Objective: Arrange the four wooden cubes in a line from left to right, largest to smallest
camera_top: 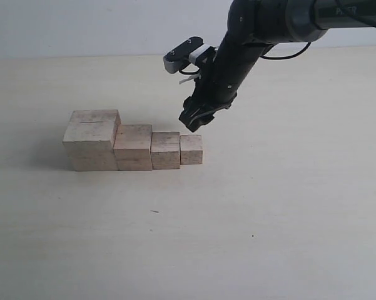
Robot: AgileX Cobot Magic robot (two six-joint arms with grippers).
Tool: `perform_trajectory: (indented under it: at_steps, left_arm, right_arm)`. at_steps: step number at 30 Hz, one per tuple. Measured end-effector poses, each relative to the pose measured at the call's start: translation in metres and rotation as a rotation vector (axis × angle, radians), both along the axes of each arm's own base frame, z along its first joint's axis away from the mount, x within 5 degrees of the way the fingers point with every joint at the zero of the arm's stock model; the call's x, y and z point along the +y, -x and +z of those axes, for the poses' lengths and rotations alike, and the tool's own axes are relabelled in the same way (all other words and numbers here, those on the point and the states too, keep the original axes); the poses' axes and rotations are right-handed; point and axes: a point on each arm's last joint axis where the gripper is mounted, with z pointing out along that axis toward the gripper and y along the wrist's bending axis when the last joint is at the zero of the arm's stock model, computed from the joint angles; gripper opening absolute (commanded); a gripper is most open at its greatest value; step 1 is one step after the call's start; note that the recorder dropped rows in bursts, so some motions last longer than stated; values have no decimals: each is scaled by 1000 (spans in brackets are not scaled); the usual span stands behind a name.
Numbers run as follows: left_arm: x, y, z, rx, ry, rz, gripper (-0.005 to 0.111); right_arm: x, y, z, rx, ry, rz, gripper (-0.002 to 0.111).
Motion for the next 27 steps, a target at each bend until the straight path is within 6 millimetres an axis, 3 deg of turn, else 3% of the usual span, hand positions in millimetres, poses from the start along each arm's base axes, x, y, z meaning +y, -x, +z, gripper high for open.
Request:
perform_trajectory:
  at_steps: [5, 9, 21, 27]
  left_arm:
    - [0, 0, 0, 0, 0, 0, 0]
    - [0, 0, 0, 0, 0, 0, 0]
    - [0, 0, 0, 0, 0, 0, 0]
    - [0, 0, 0, 0, 0, 0, 0]
  right_arm:
    - [1, -2, 0, -18, -11, -7, 56]
    - [2, -2, -17, 12, 5, -10, 56]
    - [3, -2, -19, 25, -9, -21, 54]
    - [0, -4, 3, -37, 21, 18, 53]
